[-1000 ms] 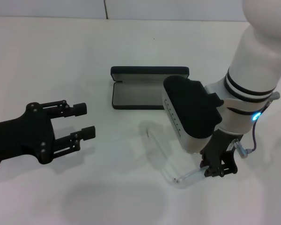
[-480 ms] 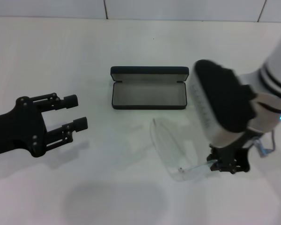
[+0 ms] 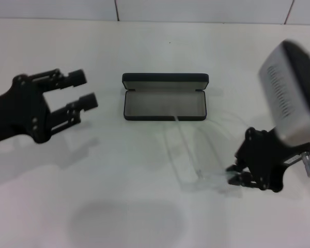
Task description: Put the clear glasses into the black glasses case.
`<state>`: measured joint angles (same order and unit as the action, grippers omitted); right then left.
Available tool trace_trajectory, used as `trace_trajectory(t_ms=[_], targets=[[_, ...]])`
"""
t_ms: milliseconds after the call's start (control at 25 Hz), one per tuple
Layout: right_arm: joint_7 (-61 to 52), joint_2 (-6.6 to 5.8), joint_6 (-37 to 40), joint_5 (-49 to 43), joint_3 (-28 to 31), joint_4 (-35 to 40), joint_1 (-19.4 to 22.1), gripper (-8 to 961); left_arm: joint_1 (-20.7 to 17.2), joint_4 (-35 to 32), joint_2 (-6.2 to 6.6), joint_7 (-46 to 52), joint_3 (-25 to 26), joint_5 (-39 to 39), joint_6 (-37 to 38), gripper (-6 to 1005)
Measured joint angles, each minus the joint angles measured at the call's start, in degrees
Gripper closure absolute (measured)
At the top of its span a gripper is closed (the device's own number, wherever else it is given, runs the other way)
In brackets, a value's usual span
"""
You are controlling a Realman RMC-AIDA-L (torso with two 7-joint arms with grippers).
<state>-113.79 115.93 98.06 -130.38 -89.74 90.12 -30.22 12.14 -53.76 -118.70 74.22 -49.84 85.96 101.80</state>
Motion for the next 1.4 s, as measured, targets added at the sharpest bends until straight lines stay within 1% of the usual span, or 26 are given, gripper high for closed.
trace_trajectory(t_ms=[40, 160, 280, 360, 440, 480, 600, 680, 760, 880, 1080, 1280, 1400], targets=[[1.08, -0.05, -0.67, 2.31, 1.54, 0.11, 1.09, 841, 1.12, -0.01, -0.11, 1.13, 0.06, -0.82, 0.27, 468], [7.31, -0.1, -3.15, 9.76, 5.64, -0.65, 4.98, 841, 2.02, -0.24, -0.27, 1.72, 0.0, -2.57, 0.28, 519], [15.37, -0.1, -5.07, 17.02, 8.0, -3.78, 7.94, 841, 2.86, -2.3, -0.75, 2.58, -0.98, -6.03, 0.29, 571], [20.91, -0.12, -5.88, 21.93, 8.91, -7.23, 8.96, 841, 3.03, -4.81, -0.97, 3.91, -3.25, -9.15, 0.23, 605], [29.97, -0.1, -6.28, 30.03, 10.14, -14.19, 9.68, 841, 3.49, -6.74, -1.03, 4.51, -6.38, -11.61, -0.25, 639], [34.91, -0.1, -5.96, 34.58, 10.97, -18.72, 9.83, 841, 4.08, -7.39, -1.02, 4.61, -8.04, -12.43, -0.74, 676], [47.85, -0.15, -2.73, 45.16, 13.63, -30.66, 9.65, 841, 5.82, -7.79, -1.02, 4.83, -11.26, -13.02, -1.67, 786], [54.99, -0.22, 0.42, 49.93, 15.35, -37.95, 9.12, 841, 7.07, -7.2, -1.01, 4.99, -13.24, -13.05, -2.26, 860], [59.46, -0.23, 2.81, 52.57, 16.38, -42.82, 8.7, 841, 8.29, -6.33, -1.01, 5.24, -15.5, -13.1, -3.39, 944], [62.11, -0.1, 3.84, 53.57, 16.35, -46.61, 8.47, 842, 9.34, -5.71, -1.04, 5.19, -18.96, -13.16, -5.4, 943], [62.28, 0.02, 4.18, 53.65, 15.36, -48.17, 8.07, 842, 10.19, -4.63, -1.06, 4.82, -22.16, -13.19, -7.26, 943], [62.33, -0.1, 4.66, 53.53, 14.85, -48.38, 7.47, 842, 10.76, -1.03, -1.2, 4.78, -23.89, -13.27, -7.61, 942], [62.37, -0.16, 4.75, 53.67, 14.86, -48.21, 7.34, 842, 10.58, -0.15, -1.17, 4.74, -24.23, -13.18, -7.63, 942]])
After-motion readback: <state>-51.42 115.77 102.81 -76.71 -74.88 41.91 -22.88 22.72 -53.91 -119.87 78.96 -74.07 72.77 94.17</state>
